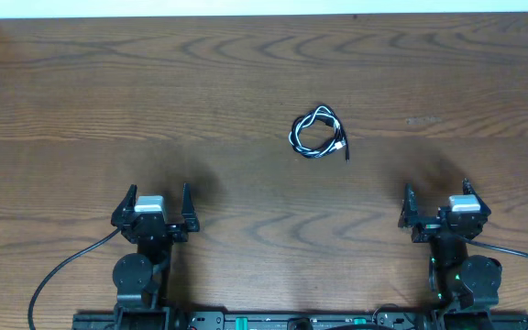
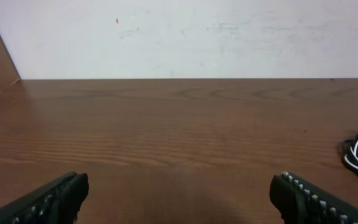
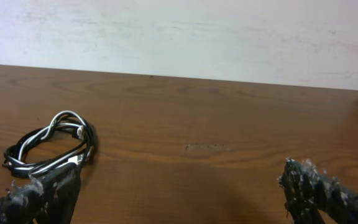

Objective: Untangle cables

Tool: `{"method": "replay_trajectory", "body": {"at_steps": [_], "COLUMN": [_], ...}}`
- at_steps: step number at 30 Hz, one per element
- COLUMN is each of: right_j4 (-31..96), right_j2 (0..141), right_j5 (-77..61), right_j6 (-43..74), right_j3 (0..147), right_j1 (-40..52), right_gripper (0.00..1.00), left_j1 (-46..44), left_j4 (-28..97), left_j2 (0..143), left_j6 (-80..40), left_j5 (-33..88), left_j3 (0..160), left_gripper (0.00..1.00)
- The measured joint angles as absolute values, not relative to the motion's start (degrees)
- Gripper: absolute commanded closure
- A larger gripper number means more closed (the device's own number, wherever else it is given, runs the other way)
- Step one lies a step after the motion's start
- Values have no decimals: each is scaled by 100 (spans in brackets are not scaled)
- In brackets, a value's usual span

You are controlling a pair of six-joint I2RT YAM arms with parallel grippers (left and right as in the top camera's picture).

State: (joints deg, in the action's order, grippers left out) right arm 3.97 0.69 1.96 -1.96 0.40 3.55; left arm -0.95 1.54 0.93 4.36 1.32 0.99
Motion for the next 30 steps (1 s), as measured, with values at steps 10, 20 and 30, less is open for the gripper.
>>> {"method": "replay_trajectory", "body": {"at_steps": [10,20,30], "right_j4": [397,397,401], "right_j2": [69,69,71], "right_j5": [196,191,-110], "right_j6": [-196,-196,108], "right_j3": [40,40,40], "right_j1": [355,355,355], "right_gripper": [1,1,1], "left_j1": [-95,-95,-95], "left_j4": [154,154,150], "left_j2": [93,93,93], "left_j6": [436,602,598], "left_j5": [132,110,145], "left_j3": [99,99,102], "left_gripper": [2,2,2]}}
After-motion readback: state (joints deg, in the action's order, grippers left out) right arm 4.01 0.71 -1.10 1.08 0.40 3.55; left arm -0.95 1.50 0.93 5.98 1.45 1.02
